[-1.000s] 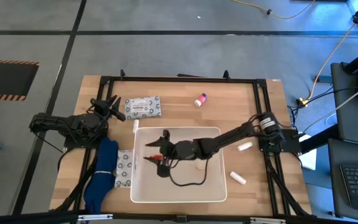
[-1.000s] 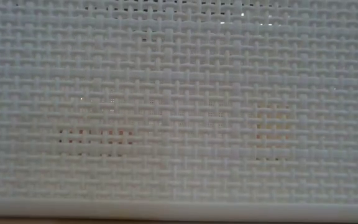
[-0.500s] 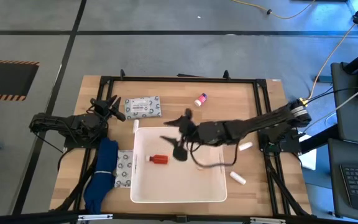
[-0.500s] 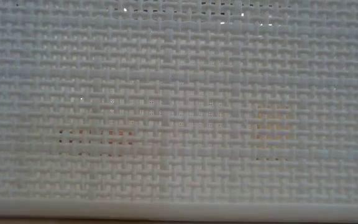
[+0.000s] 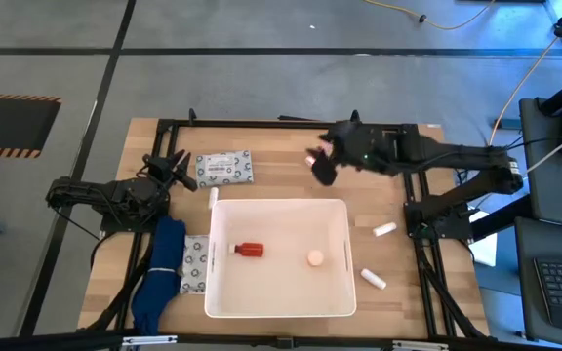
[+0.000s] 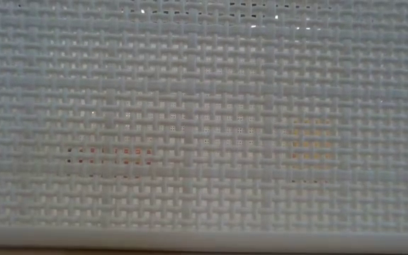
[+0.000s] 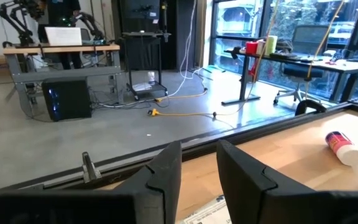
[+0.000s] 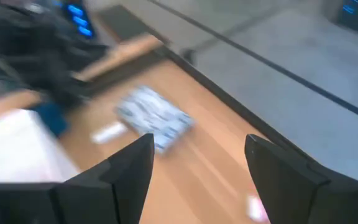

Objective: Pick & place medical supplies in basket/bin
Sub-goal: Put the pink pill bottle into the white bin

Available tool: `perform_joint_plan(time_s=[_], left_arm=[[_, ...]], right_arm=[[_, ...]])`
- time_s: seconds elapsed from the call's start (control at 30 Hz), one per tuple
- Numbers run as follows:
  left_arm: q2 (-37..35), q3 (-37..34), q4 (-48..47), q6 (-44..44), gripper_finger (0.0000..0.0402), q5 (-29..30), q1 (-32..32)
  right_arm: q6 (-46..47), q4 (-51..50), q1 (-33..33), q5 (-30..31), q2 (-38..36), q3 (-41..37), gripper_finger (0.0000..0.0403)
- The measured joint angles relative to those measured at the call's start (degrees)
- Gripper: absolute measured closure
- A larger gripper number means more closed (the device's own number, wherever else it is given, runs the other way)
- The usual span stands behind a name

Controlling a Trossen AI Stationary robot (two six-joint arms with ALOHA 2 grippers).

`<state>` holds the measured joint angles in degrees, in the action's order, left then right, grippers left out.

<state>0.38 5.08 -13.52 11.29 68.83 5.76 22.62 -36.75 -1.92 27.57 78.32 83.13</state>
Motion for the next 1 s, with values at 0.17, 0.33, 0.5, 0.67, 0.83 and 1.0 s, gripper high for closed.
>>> perform_joint_plan(time_s=[0.17, 0.33, 0.5, 0.67, 0.83, 1.0], left_arm=[[-0.01, 0.0, 0.05, 0.91, 0.027, -4.55, 0.0], [-0.02, 0.02, 0.13, 8.08, 0.0228, -9.41, 0.0], [-0.01, 0.02, 0.13, 8.09, 0.0203, -12.58, 0.01], [0.0, 0.02, 0.11, 10.85, 0.0201, -12.89, 0.0], [-0.02, 0.02, 0.09, 11.87, 0.0202, -10.83, 0.0], [-0.02, 0.02, 0.07, 8.58, 0.0203, -10.26, 0.01]], right_arm=[[2.42, -10.83, -6.97, -0.05, -1.39, 0.0, 0.015], [2.31, -16.13, -13.67, -2.64, -1.4, 0.0, 0.015], [-2.57, -16.03, -20.35, -5.73, -1.4, 0.0, 0.0151], [-12.66, -15.26, -30.13, -20.97, -0.57, 0.0, 0.0164], [-33.79, -14.51, -35.39, -27.45, 2.38, 0.0, 0.0181], [-55.99, -10.64, -37.97, -32.0, 6.84, 0.0, 0.0191]])
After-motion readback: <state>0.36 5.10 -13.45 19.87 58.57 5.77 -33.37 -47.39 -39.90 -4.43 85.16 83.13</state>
